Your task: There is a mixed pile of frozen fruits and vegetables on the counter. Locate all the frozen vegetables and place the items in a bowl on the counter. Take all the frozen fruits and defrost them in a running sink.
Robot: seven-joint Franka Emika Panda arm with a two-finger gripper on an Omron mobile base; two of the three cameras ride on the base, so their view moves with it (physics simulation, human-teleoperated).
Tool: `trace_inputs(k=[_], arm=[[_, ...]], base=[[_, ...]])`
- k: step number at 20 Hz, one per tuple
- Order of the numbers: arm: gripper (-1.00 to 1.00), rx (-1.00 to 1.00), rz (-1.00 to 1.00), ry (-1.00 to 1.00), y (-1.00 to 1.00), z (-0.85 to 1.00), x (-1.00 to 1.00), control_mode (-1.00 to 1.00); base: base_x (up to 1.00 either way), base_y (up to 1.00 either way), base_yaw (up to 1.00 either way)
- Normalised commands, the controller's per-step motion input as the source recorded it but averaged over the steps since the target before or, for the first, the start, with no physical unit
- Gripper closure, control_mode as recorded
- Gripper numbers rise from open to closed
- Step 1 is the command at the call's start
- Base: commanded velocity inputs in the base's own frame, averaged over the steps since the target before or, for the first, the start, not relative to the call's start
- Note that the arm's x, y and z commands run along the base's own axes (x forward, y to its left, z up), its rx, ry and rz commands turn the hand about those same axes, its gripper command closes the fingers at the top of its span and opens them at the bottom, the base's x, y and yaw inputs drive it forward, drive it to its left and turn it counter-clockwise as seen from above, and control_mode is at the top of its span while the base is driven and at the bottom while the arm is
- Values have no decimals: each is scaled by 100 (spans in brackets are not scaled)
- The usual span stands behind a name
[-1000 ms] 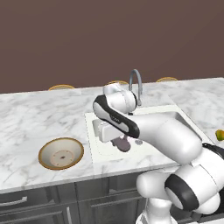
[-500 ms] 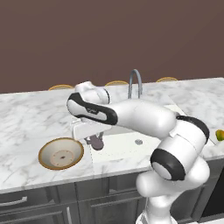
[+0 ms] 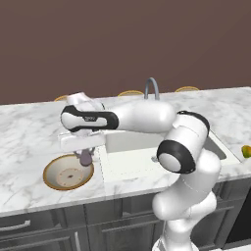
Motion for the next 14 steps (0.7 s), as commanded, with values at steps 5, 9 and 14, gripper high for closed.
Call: trace_inputs(k=[5,9,14], arm=[[100,-7,-17,-9,56,-23,22,-100],[100,-5,-19,0,34,-26,36,-100],[100,-5,-18,0,36,-35,42,-100]], base=[[0,0,0],[0,0,0],[0,0,0]])
